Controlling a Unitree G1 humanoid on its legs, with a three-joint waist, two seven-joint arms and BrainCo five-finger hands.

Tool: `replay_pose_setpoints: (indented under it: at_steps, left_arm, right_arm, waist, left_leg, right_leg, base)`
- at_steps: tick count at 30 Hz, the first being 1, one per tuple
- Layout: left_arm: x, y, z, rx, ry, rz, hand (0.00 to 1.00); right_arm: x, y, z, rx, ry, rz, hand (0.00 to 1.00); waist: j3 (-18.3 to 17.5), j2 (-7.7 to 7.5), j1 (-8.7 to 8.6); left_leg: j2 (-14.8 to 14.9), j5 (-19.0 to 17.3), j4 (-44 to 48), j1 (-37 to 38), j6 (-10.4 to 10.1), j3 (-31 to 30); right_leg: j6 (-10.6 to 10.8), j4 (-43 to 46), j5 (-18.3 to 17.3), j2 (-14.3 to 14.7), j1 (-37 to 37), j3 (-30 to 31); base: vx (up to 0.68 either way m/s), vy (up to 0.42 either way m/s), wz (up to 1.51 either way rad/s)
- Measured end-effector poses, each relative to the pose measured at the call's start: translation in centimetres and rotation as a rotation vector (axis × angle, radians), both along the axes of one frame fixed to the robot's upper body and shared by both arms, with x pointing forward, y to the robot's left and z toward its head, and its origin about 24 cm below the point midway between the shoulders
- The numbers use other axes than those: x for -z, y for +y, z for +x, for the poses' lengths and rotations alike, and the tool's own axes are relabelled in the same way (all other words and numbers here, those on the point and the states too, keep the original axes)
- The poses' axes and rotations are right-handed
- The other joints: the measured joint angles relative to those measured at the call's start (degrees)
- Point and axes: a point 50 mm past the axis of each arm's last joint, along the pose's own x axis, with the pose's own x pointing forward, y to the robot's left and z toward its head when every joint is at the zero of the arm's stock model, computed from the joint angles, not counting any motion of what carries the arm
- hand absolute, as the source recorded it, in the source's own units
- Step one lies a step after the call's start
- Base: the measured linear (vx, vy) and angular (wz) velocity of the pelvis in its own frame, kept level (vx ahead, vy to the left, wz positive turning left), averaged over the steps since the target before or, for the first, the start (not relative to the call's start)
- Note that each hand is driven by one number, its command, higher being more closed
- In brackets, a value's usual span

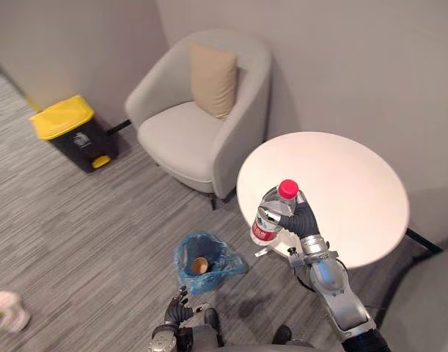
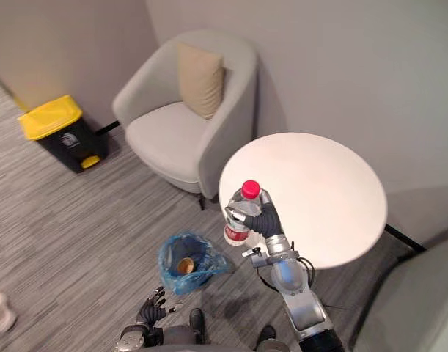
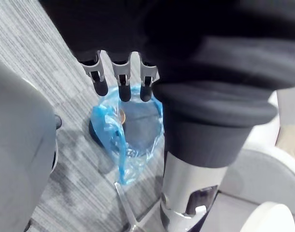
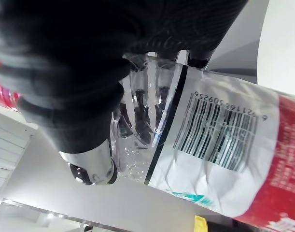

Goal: Gather rubbish on tea table into small bin, then transfer packed bag to large trash can.

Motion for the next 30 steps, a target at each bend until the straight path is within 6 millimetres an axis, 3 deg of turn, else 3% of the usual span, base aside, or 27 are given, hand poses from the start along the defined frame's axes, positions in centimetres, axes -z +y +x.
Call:
replay_pose_setpoints:
  at_steps: [2,5,8,9,10,11,13,15,16,18,20,23,30]
  left_arm:
    - [-0.2,0.4,0.3,0.005,-0.013,0.011,0.00]
    - [-0.5,1.3,0.6,0.014,-0.031,0.035,0.00]
    - [-0.5,1.6,0.7,0.017,-0.032,0.043,0.00]
    - [-0.5,1.7,0.7,0.016,-0.031,0.046,0.00]
    - [-0.5,1.7,0.6,0.017,-0.028,0.045,0.00]
    - [-0.4,1.6,0.4,0.020,-0.023,0.046,0.00]
    - [-0.4,1.6,0.4,0.024,-0.022,0.047,0.00]
    - [-0.5,1.6,0.4,0.039,-0.022,0.052,0.00]
    - [-0.7,2.4,0.7,0.045,-0.036,0.074,0.00]
    - [-0.5,1.8,0.6,0.040,-0.025,0.059,0.00]
    - [-0.4,1.6,0.4,0.035,-0.021,0.050,0.00]
    - [-0.4,1.7,0.4,0.046,-0.019,0.061,0.00]
    - [-0.2,1.6,0.2,0.040,-0.008,0.064,0.00]
  right_arm:
    - [0.0,0.3,0.0,-0.003,-0.004,-0.009,1.00]
    - [0.1,0.8,-0.1,-0.003,0.001,0.006,1.00]
    - [0.2,0.9,-0.1,-0.002,0.007,0.010,1.00]
    - [0.3,0.8,0.0,0.000,0.012,0.007,1.00]
    - [0.4,0.7,0.0,0.001,0.016,0.001,1.00]
    - [0.5,0.8,-0.1,-0.006,0.025,0.004,1.00]
    - [0.6,1.1,-0.1,-0.022,0.028,0.003,1.00]
    - [0.6,1.0,-0.1,-0.020,0.028,0.003,1.00]
    - [0.4,1.1,-0.1,-0.020,0.020,0.012,1.00]
    - [0.7,0.8,0.0,-0.012,0.032,-0.005,1.00]
    - [0.8,0.7,-0.1,-0.009,0.033,-0.006,1.00]
    - [1.2,0.1,-0.4,0.015,0.054,-0.003,1.00]
    - [2.2,0.3,-0.8,-0.035,0.109,0.009,1.00]
  waist:
    - [0.1,-1.43,0.00]
    - [1.0,-3.65,-0.07]
    - [1.2,-4.48,-0.21]
    - [1.3,-4.54,-0.63]
    - [1.4,-4.30,-1.23]
    - [1.5,-4.17,-2.66]
    - [1.8,-4.17,-3.19]
    - [1.7,-4.49,-3.25]
    - [1.8,-6.99,-3.14]
    - [2.2,-4.52,-2.79]
    - [2.2,-3.30,-2.84]
    - [2.3,-3.43,-3.02]
    - [2.1,-3.39,-3.03]
  left_leg:
    - [-2.2,-0.5,-0.4,0.5,-1.3,-1.1]
    - [-5.1,-3.6,1.8,0.6,-0.8,-2.0]
    - [-7.1,-6.4,5.7,0.9,-0.1,-3.2]
    - [-7.6,-7.1,5.8,1.3,0.4,-4.8]
    - [-7.3,-7.2,5.8,1.6,0.5,-5.6]
    - [-7.1,-7.4,5.7,2.0,0.7,-8.3]
    - [-6.8,-7.4,5.0,3.2,0.7,-10.6]
    - [-7.2,-7.6,5.4,3.9,0.2,-12.1]
    - [-9.3,-8.5,7.3,3.7,-1.0,-13.1]
    - [-7.6,-9.7,9.4,2.8,-1.9,-14.4]
    - [-6.1,-10.4,9.6,2.2,-2.5,-14.5]
    - [-4.9,-10.4,7.8,3.9,-2.8,-14.6]
    - [-5.2,-9.7,5.7,5.8,-3.4,-16.0]
  right_leg:
    - [1.8,3.5,-2.5,-2.9,-0.3,-1.0]
    - [3.9,11.4,-6.1,-8.3,-1.7,-0.5]
    - [3.4,19.0,-6.1,-11.5,-3.8,5.4]
    - [0.8,24.9,-4.7,-12.0,-6.2,10.1]
    - [-0.1,27.6,-5.5,-11.6,-8.0,12.8]
    - [0.0,29.8,-8.6,-8.6,-9.8,18.4]
    - [-0.3,28.7,-11.8,-3.5,-12.4,25.5]
    - [-0.1,22.3,-11.2,0.3,-13.8,29.4]
    - [0.0,15.7,-3.9,0.1,-14.0,29.6]
    - [-0.2,13.3,-3.3,1.2,-11.8,28.6]
    - [-0.7,10.6,-2.3,2.6,-11.0,28.2]
    - [-1.0,7.3,-1.1,4.0,-8.2,27.5]
    - [-0.6,2.5,0.8,4.0,-4.0,26.3]
  base:
    - [0.15,0.132,0.38]
    - [0.14,0.112,0.21]
    - [0.21,0.144,0.27]
    - [0.28,0.175,0.49]
    - [0.20,0.093,0.77]
    - [0.14,0.028,0.77]
    - [0.18,-0.033,0.86]
    - [0.16,-0.085,0.78]
    - [0.15,-0.096,0.61]
    - [0.13,-0.059,0.30]
    - [0.06,-0.048,-0.03]
    - [0.02,-0.073,0.01]
    - [-0.03,0.009,0.09]
